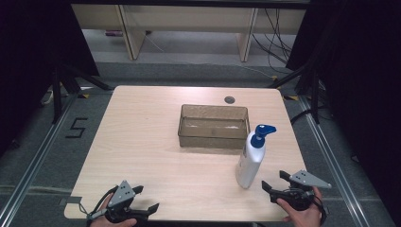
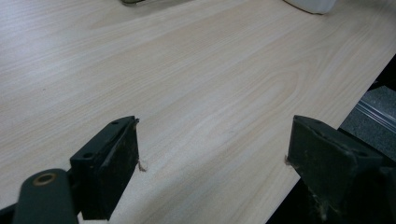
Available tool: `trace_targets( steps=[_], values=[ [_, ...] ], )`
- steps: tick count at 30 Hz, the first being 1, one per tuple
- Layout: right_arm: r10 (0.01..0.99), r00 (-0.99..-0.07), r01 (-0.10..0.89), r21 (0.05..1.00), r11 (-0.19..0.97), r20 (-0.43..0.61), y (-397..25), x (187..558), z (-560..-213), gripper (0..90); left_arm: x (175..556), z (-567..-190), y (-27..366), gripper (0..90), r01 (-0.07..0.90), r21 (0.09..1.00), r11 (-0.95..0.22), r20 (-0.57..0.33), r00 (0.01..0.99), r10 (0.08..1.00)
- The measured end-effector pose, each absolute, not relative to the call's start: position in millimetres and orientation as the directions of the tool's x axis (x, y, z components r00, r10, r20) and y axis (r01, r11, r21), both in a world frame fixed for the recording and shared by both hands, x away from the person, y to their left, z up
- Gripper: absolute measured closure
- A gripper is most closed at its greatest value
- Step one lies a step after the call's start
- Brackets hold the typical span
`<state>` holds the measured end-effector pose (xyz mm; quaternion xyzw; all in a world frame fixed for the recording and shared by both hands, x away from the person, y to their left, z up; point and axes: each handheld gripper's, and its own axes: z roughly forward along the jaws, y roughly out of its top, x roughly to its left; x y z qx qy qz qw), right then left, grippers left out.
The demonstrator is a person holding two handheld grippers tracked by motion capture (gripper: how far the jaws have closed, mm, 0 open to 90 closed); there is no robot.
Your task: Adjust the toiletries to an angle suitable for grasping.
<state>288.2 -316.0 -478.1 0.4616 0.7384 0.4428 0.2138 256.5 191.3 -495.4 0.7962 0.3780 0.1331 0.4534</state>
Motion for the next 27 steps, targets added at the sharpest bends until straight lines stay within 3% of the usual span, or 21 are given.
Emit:
trace_targets(
  steps=[6,7,9,16,18,21,27],
  values=[
    [0.868,-0.488,0.493,0.85,0.185,0.094,-315,288,-477,20.1,257,-495,192,15.9,0.484,0.819,-0.309,-0.134,0.684,0.717],
    [0.871,-0.472,0.521,0.84,0.153,0.134,-313,286,-477,20.0,257,-495,192,16.0,0.486,0.818,-0.309,-0.135,0.683,0.717],
    [0.867,-0.489,0.479,0.86,0.175,0.096,-315,288,-477,20.1,257,-495,192,16.0,0.485,0.819,-0.307,-0.134,0.682,0.719],
    [0.861,-0.49,0.488,0.861,0.144,0.134,-315,284,-472,23.5,257,-495,192,16.0,0.483,0.82,-0.306,-0.136,0.684,0.717],
    [0.861,-0.502,0.446,0.879,0.171,0.088,-316,286,-470,23.4,257,-495,192,16.0,0.485,0.82,-0.305,-0.137,0.683,0.718],
    [0.858,-0.496,0.445,0.887,0.122,0.13,-314,282,-463,23.0,257,-496,192,16.0,0.485,0.82,-0.303,-0.137,0.68,0.72],
    [0.854,-0.511,0.411,0.9,0.144,0.096,-312,279,-451,22.4,257,-495,192,16.0,0.487,0.816,-0.31,-0.135,0.682,0.719]
  ],
)
